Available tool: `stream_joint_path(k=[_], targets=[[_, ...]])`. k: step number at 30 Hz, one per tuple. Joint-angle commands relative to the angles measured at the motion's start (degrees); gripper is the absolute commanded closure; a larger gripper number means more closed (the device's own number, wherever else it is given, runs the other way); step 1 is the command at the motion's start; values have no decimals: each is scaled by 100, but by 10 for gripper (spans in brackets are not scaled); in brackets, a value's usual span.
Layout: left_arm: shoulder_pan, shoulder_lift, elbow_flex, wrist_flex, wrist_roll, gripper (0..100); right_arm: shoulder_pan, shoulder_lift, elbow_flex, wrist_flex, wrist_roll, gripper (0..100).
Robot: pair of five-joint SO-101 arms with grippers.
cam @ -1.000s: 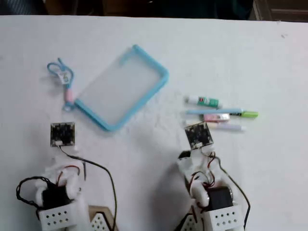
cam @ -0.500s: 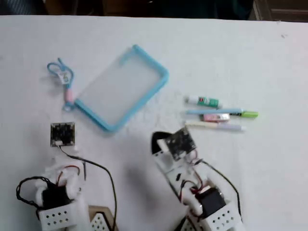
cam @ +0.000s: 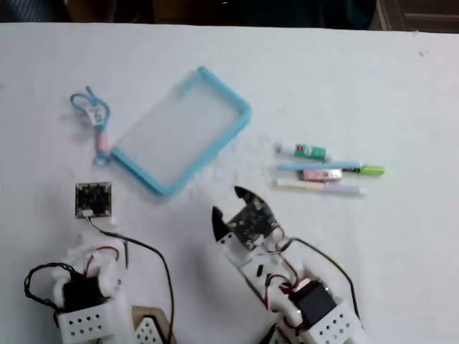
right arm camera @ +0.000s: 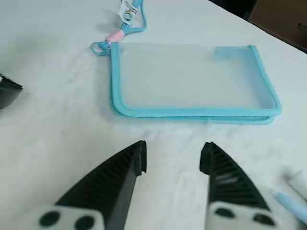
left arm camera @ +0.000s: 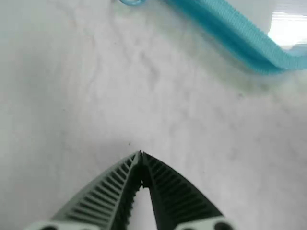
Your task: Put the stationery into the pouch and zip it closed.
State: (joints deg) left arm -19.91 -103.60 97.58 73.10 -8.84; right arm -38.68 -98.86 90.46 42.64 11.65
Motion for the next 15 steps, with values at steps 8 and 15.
stream_joint_path(k=[8, 15], targets=[[-57, -40, -53, 35, 9, 975, -347, 4295, -2462, -804, 53, 790], [-57, -40, -53, 35, 9, 975, -347, 6290, -3393, -892, 580, 790]])
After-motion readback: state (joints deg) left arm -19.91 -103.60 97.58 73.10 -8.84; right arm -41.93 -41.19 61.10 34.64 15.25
